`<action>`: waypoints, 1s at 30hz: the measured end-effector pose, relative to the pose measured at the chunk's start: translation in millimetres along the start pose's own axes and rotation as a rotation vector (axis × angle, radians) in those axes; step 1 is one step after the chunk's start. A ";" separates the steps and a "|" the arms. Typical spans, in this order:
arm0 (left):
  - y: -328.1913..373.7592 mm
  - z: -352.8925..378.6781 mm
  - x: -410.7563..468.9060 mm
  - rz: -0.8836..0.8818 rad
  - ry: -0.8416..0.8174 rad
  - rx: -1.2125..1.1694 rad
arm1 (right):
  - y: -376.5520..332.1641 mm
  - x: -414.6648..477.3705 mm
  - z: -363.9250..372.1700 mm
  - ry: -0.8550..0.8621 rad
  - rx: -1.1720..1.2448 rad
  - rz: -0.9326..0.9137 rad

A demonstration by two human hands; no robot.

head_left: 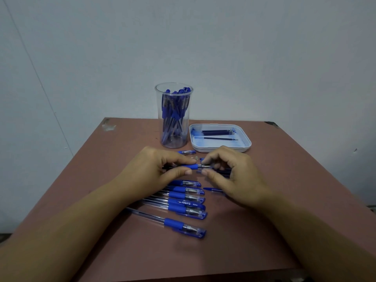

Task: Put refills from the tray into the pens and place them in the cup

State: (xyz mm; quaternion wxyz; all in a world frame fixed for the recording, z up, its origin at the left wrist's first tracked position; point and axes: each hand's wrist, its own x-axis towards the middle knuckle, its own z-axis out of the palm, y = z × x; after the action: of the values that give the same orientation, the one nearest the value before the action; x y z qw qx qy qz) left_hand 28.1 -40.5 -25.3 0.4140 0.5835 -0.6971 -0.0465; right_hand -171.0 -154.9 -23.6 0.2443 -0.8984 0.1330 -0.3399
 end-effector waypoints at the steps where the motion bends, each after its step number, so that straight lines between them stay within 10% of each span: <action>1: 0.5 -0.2 0.3 0.004 0.003 -0.001 | -0.7 -0.2 -0.5 0.006 0.015 0.011; 30: -0.4 -0.9 0.9 -0.003 0.004 0.032 | -0.5 0.1 -2.5 0.017 0.045 -0.001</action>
State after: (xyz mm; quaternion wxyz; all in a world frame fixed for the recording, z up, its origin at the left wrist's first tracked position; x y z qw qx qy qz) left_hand 29.0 -41.0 -24.4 0.4059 0.5913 -0.6959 -0.0348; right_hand -172.6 -155.4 -21.6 0.2632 -0.8899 0.1267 -0.3504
